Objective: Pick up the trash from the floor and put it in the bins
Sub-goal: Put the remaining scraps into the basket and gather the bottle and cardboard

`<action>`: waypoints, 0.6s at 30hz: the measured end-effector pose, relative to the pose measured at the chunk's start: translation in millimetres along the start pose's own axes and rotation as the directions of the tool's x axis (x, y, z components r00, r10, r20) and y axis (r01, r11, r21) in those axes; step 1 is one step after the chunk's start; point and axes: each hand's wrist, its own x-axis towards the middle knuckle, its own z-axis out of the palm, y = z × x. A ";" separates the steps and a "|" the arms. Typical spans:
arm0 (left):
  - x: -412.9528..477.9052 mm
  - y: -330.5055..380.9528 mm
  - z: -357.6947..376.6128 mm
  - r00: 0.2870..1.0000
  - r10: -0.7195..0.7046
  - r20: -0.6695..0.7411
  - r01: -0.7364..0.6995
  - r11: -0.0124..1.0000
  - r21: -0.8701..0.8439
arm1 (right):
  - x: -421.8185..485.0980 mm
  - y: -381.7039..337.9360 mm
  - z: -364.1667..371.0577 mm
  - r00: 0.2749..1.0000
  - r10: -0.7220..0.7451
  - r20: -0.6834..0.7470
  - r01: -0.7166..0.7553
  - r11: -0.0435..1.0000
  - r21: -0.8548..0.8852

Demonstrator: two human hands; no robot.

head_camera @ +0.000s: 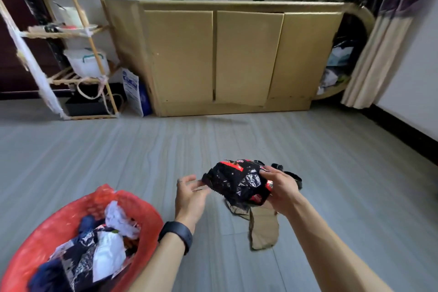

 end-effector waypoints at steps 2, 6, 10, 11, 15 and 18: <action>0.7 -1.6 -6.4 0.989 0.098 -0.112 -0.076 0.979 0.188 | 0.4 3.3 0.1 0.991 -0.131 -0.014 0.124 0.962 -0.245; -3.5 12.4 1.4 0.829 0.475 0.296 -0.550 0.592 0.590 | -7.2 8.9 -1.4 0.973 -0.110 0.205 0.204 0.828 -0.522; 0.3 -8.9 6.2 0.822 0.154 0.549 -0.563 0.366 0.741 | -17.8 7.4 -3.9 0.918 0.043 0.395 0.211 0.791 -0.575; 0.3 -16.1 5.3 0.839 0.159 0.520 -0.536 0.404 0.741 | -17.2 6.9 -5.1 0.921 0.038 0.387 0.232 0.743 -0.627; 6.6 -28.7 -6.9 0.896 0.195 0.400 -0.437 0.556 0.707 | -12.6 8.7 -7.9 0.909 -0.074 0.409 0.405 0.383 -0.830; 9.9 -25.0 -17.1 0.922 0.176 0.344 -0.369 0.668 0.646 | -12.7 14.5 -2.9 0.890 -0.080 0.448 0.450 0.304 -0.840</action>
